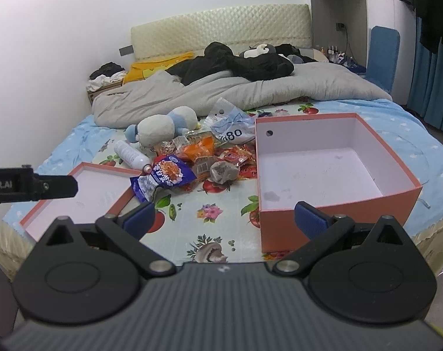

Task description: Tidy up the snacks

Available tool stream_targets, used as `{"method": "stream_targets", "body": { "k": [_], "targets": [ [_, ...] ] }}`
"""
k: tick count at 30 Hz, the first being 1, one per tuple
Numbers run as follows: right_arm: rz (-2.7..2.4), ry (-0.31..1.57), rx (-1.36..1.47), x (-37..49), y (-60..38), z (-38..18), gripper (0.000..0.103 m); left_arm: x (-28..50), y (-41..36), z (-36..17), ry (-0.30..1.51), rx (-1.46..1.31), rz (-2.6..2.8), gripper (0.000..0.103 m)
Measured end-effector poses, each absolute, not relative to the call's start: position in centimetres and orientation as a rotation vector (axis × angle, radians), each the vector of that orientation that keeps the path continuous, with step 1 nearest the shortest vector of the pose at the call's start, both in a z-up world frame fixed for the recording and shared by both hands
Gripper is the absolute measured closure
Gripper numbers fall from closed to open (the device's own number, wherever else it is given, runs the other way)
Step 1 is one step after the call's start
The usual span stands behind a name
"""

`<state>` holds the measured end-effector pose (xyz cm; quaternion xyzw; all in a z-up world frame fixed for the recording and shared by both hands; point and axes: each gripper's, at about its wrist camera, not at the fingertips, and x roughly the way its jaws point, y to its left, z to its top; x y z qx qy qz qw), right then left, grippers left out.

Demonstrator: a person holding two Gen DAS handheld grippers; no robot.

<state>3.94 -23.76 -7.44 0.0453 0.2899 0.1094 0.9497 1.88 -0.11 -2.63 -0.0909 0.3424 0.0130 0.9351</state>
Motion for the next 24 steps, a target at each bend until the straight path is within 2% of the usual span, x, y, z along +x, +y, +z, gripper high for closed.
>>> {"method": "stream_targets", "body": {
  "k": [20,23,24],
  "targets": [
    [0.209,0.649,0.091,7.7,-22.5,-10.3,0.001,7.8,1.0,-5.6,0.796,-0.165,0.008,0.000],
    [0.224,0.658,0.067,8.6,-21.9,-11.1,0.008,8.8,1.5,-6.7,0.818,-0.163,0.025,0.000],
    [0.236,0.660,0.058,8.9,-21.6,-11.3,0.015,9.1,1.7,-7.0,0.821,-0.160,0.028,0.000]
  ]
}}
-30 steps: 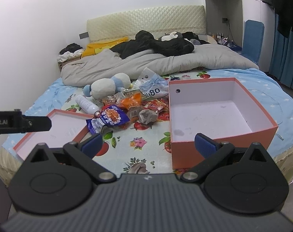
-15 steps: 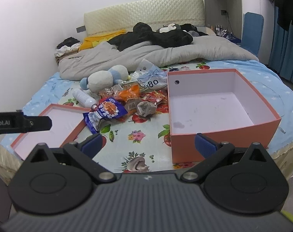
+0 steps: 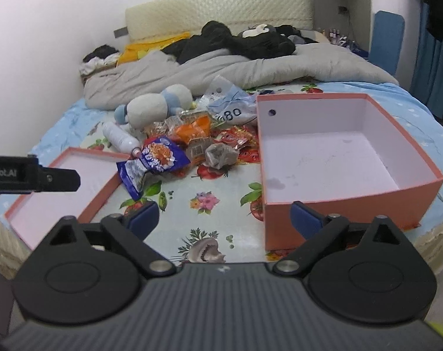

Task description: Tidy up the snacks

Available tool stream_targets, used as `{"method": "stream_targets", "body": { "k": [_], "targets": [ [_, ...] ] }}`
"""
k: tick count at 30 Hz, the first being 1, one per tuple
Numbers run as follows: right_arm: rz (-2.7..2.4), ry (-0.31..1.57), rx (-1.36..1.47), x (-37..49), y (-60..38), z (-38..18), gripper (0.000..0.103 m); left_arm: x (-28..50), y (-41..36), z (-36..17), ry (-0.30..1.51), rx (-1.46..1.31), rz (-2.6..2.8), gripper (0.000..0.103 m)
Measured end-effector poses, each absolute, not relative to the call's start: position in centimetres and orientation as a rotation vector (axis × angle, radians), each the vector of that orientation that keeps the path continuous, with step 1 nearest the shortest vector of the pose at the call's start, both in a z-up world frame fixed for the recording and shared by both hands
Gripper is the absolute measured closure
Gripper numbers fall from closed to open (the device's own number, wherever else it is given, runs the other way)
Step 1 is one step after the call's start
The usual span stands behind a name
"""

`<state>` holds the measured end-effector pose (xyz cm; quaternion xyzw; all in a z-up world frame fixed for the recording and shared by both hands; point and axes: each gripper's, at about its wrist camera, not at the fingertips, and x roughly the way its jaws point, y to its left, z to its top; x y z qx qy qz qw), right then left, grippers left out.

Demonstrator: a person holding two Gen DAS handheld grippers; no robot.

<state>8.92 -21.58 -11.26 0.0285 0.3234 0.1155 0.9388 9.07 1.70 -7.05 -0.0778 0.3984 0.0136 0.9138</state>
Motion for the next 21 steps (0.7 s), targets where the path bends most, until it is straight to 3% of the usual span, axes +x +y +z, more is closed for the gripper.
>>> {"method": "stream_targets", "body": {
  "k": [3,15,18,21],
  "targets": [
    [0.261,0.648,0.048,9.6,-20.8,-11.7,0.023,9.9,2.2,-7.8,0.814,-0.148,0.018,0.001],
    [0.299,0.604,-0.062,13.3,-16.8,-13.4,0.023,16.0,4.4,-11.4,0.810,-0.126,-0.038,0.001],
    [0.288,0.606,-0.096,14.9,-15.7,-14.2,0.034,18.2,5.2,-12.6,0.832,-0.148,-0.061,0.001],
    [0.264,0.623,-0.125,16.9,-14.7,-15.6,0.035,20.5,5.8,-13.8,0.831,-0.131,-0.077,0.002]
  ]
}}
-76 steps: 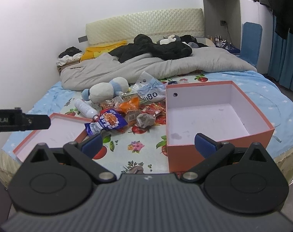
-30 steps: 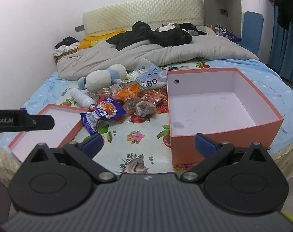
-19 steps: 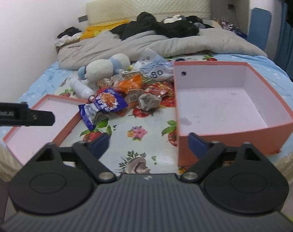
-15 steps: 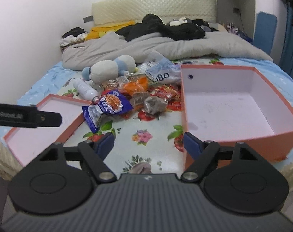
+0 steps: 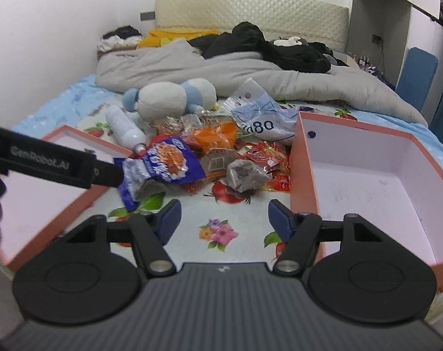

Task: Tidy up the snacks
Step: 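Reach both tools into the snack pile toward the packets, then grasp the blue noodle packet with the left tool while the right tool grasps the clear snack bag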

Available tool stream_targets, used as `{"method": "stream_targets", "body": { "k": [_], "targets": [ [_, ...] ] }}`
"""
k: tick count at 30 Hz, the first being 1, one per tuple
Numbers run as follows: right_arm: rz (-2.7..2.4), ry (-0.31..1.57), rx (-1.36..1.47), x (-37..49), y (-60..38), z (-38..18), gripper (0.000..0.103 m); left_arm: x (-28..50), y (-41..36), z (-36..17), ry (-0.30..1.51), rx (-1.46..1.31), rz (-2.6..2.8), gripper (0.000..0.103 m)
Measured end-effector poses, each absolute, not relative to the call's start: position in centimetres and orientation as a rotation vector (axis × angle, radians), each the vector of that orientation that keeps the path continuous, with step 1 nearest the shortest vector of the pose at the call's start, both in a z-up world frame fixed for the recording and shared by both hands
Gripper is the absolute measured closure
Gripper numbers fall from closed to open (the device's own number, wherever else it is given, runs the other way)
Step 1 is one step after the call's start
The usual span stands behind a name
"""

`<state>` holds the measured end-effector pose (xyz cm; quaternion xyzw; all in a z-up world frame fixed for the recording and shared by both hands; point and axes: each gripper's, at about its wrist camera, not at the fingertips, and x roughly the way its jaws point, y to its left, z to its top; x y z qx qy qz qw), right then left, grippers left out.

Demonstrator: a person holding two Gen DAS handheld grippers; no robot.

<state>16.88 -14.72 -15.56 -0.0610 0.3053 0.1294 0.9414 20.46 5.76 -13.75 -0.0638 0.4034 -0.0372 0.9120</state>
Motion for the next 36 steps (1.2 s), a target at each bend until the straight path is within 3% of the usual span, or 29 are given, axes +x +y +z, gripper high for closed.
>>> {"method": "stream_targets", "body": {
  "k": [8,14,16,20,26,30,33,36],
  "targets": [
    [0.239,0.658,-0.188,22.9,-13.0,-19.2,0.035,26.7,7.0,-16.5,0.858,-0.073,-0.087,0.002],
    [0.199,0.677,-0.261,27.8,-11.7,-22.7,0.034,30.7,6.5,-18.9,0.885,0.185,-0.122,0.002],
    [0.206,0.669,-0.274,28.8,-11.2,-23.3,0.025,31.7,6.6,-19.8,0.900,0.232,-0.156,0.002],
    [0.190,0.630,-0.342,30.4,-10.6,-24.0,0.025,33.1,6.9,-21.7,0.929,0.270,-0.201,0.003],
    [0.172,0.576,-0.497,32.2,-9.6,-25.3,0.024,34.7,6.6,-24.5,0.971,0.334,-0.238,0.012],
    [0.236,0.661,-0.470,34.0,-9.5,-26.3,0.025,35.1,6.5,-25.5,0.971,0.360,-0.256,0.018],
    [0.222,0.686,-0.492,34.5,-9.3,-26.9,0.026,35.3,6.3,-26.1,0.994,0.360,-0.253,0.036],
    [0.217,0.694,-0.478,34.2,-9.4,-26.6,0.036,34.9,6.4,-25.8,0.987,0.334,-0.244,0.043]
  ]
}}
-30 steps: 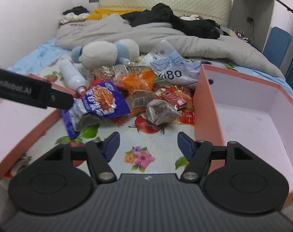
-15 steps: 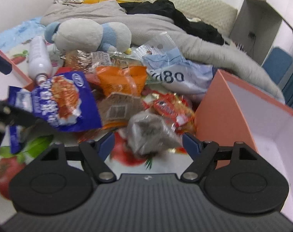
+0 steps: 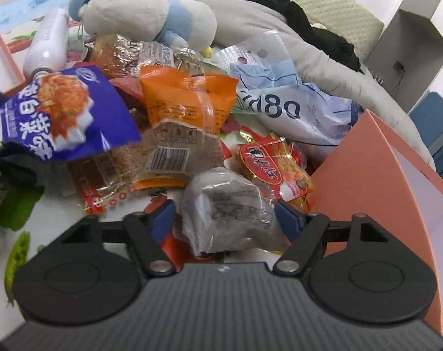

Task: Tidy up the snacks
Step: 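Grasp the blue noodle packet with the left tool while the right tool grasps the clear snack bag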

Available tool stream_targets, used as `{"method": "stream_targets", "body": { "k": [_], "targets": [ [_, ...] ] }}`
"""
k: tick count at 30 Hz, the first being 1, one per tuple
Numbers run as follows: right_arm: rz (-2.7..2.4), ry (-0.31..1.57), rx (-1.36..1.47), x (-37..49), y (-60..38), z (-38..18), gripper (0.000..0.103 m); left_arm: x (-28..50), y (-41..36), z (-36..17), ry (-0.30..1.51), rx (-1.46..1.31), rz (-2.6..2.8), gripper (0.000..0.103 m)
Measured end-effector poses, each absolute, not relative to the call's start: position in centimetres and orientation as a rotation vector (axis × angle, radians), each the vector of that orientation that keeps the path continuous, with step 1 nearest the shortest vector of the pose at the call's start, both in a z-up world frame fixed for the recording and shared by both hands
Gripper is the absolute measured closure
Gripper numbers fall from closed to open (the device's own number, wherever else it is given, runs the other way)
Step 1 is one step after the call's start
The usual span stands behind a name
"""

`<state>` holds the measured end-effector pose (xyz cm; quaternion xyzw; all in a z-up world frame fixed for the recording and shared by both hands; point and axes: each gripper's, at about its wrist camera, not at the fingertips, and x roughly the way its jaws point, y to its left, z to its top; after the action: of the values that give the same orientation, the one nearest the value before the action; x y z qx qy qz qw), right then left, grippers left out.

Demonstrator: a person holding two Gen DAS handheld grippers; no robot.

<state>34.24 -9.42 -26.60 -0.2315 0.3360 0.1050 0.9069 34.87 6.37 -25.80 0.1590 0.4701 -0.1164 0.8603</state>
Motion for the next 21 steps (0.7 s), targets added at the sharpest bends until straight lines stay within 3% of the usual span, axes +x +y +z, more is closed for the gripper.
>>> {"method": "stream_targets", "body": {
  "k": [4,21],
  "targets": [
    [0.207,0.708,-0.482,33.2,-9.4,-26.2,0.041,34.2,6.6,-24.9,0.986,0.259,-0.226,0.046],
    [0.240,0.723,-0.283,23.5,-12.9,-19.8,0.042,26.1,5.3,-19.2,0.944,-0.026,-0.069,0.051]
  ]
}}
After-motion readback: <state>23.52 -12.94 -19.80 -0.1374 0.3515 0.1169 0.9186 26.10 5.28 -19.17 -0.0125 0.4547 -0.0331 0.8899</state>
